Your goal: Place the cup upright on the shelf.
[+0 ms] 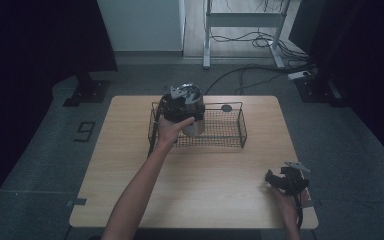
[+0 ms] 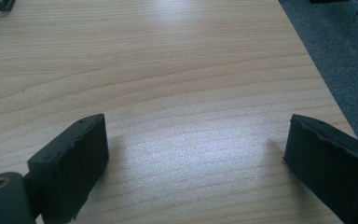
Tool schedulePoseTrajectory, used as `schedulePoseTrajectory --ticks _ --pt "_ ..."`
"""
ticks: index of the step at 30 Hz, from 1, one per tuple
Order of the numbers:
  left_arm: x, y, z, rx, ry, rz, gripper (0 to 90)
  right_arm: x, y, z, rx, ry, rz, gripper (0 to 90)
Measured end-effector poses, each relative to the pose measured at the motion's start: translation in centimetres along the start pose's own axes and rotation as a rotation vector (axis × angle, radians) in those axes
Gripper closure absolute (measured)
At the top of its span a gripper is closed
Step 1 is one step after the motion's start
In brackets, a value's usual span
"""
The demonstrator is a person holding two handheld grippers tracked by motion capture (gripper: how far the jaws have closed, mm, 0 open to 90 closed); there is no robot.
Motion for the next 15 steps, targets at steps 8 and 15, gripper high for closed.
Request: schedulePoseTrajectory --ticks 8,15 --pt "1.1 0.2 0.2 -0.006 -0.01 0.009 3.9 0.0 0.0 0.0 0.001 0.0 0.001 6.1" --pt "2.2 0.4 0.8 -0.028 -0.02 0.02 3.9 0.0 0.0 0.0 0.0 0.0 0.001 6.1"
Point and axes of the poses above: each handheld gripper's, and its own axes: x roughly forward along the jaws, y roughly out of its underside, z roughly to its left, the point moved 4 cm from there along x, roughly forward along the jaws, and after that the axes turned 4 degrees about -y, right-handed, at the moved point
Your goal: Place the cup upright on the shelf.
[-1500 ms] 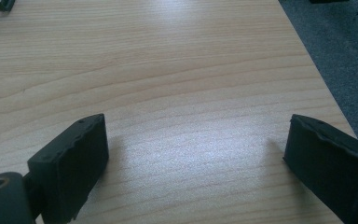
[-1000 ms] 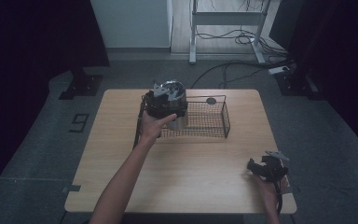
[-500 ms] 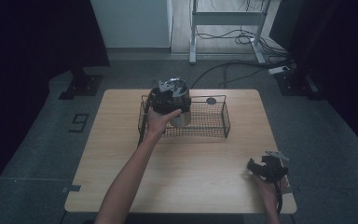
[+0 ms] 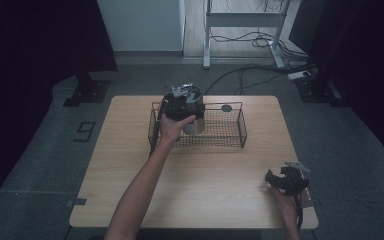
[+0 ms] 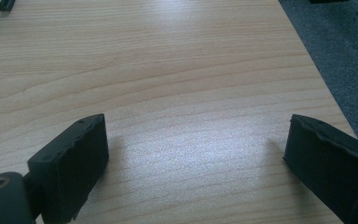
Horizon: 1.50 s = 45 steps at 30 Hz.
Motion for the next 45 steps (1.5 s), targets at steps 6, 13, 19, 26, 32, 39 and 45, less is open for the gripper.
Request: schedulePoseTrajectory --ticks 6,13,19,26,32,39,45 --pt "0.7 -0.3 0.3 -0.022 -0.001 0.006 3.9 0.0 0.0 0.0 -0.001 0.0 0.0 6.1" --pt "1.8 -0.5 -0.2 0.01 -0.021 0.02 3.9 0.0 0.0 0.0 0.0 0.0 0.0 6.1" --pt "3.3 -0.2 -0.7 0.02 -0.027 0.036 3.9 0.0 0.0 0.0 -0.001 0.0 -0.001 6.1" --pt "4.8 0.7 -1.0 0.023 -0.033 0.07 3.9 0.0 0.0 0.0 -0.001 0.0 -0.001 6.1" --pt "5.6 1.7 -1.2 0.027 -0.05 0.093 3.9 0.0 0.0 0.0 0.0 0.0 0.0 6.1" --pt "6.6 2.7 -1.2 0.03 -0.053 0.117 3.9 0.0 0.0 0.0 0.0 0.0 0.0 6.2" --pt "7.2 3.4 -1.1 0.021 -0.076 0.125 3.9 0.0 0.0 0.0 0.0 0.0 0.0 6.2"
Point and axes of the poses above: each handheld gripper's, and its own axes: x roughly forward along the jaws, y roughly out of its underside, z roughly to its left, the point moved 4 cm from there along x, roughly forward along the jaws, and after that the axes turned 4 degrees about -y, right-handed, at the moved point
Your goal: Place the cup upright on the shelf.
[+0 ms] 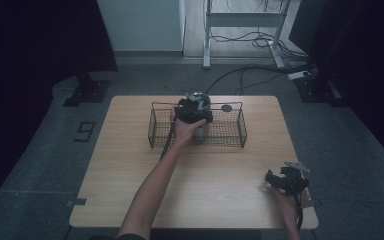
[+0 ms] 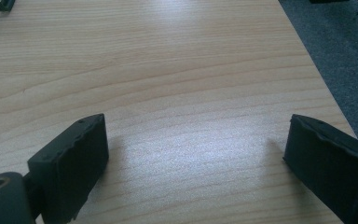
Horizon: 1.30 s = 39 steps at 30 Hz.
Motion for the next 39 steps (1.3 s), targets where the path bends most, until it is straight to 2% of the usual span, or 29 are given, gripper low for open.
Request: schedulePoseTrajectory --ticks 10,21,25,28,32,39 --pt "0.5 0.4 0.1 -0.014 -0.004 0.007 3.9 0.0 0.0 0.0 0.0 0.0 0.0 6.1" --pt "1.0 1.4 0.2 0.006 -0.015 0.023 3.8 0.0 0.0 0.0 0.0 0.0 0.0 6.1" --pt "1.0 1.7 0.2 0.009 -0.009 0.016 3.8 0.0 0.0 0.0 0.0 0.0 0.0 6.1" --pt "0.8 2.0 0.2 0.026 -0.004 0.012 3.7 0.0 0.0 0.0 0.0 0.0 0.0 6.1" --pt "0.6 2.6 0.3 0.042 0.008 -0.021 3.8 0.0 0.0 0.0 0.0 0.0 0.0 6.2" --pt "0.6 2.6 0.7 0.025 0.033 -0.027 3.7 0.0 0.0 0.0 0.0 0.0 0.0 6.1"
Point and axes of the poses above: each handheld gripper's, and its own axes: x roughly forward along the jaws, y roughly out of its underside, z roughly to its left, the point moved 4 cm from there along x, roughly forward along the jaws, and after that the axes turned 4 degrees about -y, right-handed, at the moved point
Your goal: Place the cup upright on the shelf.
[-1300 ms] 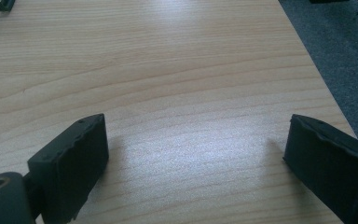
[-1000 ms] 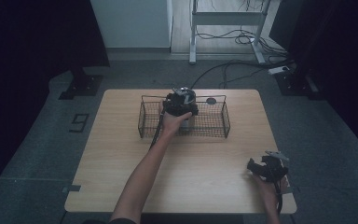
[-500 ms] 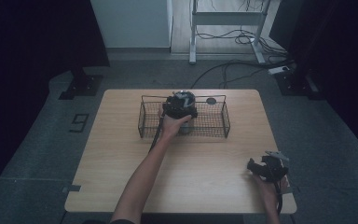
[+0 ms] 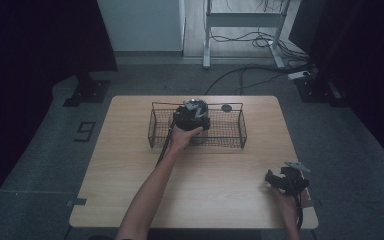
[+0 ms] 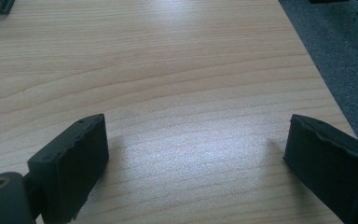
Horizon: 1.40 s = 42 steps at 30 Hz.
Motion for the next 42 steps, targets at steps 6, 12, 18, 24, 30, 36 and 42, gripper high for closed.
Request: schedulePoseTrajectory --ticks 6,12,18,24,30,36,42 --pt "-0.3 -0.2 -0.1 0.001 -0.025 -0.003 2.9 0.0 0.0 0.0 0.0 0.0 0.0 6.2" --pt "-1.5 -0.8 0.3 0.005 -0.025 -0.028 1.5 0.0 0.0 0.0 -0.001 0.0 0.0 6.1" --pt "-3.1 -1.4 0.0 0.019 0.014 -0.056 1.3 0.0 0.0 0.0 0.0 0.0 0.0 6.1" --pt "-4.4 -1.7 -0.1 0.036 0.028 -0.074 1.4 0.0 0.0 0.0 0.0 0.0 0.0 6.2" --pt "-5.4 -1.7 -0.1 0.05 0.048 -0.075 1.7 0.0 0.0 0.0 0.0 0.0 0.0 6.1" --pt "-6.5 -1.5 0.1 0.053 0.049 -0.077 1.7 0.0 0.0 0.0 -0.001 0.0 0.0 6.1" --pt "-7.6 -1.0 0.5 0.058 0.064 -0.074 1.7 0.0 0.0 0.0 0.0 0.001 0.0 6.2"
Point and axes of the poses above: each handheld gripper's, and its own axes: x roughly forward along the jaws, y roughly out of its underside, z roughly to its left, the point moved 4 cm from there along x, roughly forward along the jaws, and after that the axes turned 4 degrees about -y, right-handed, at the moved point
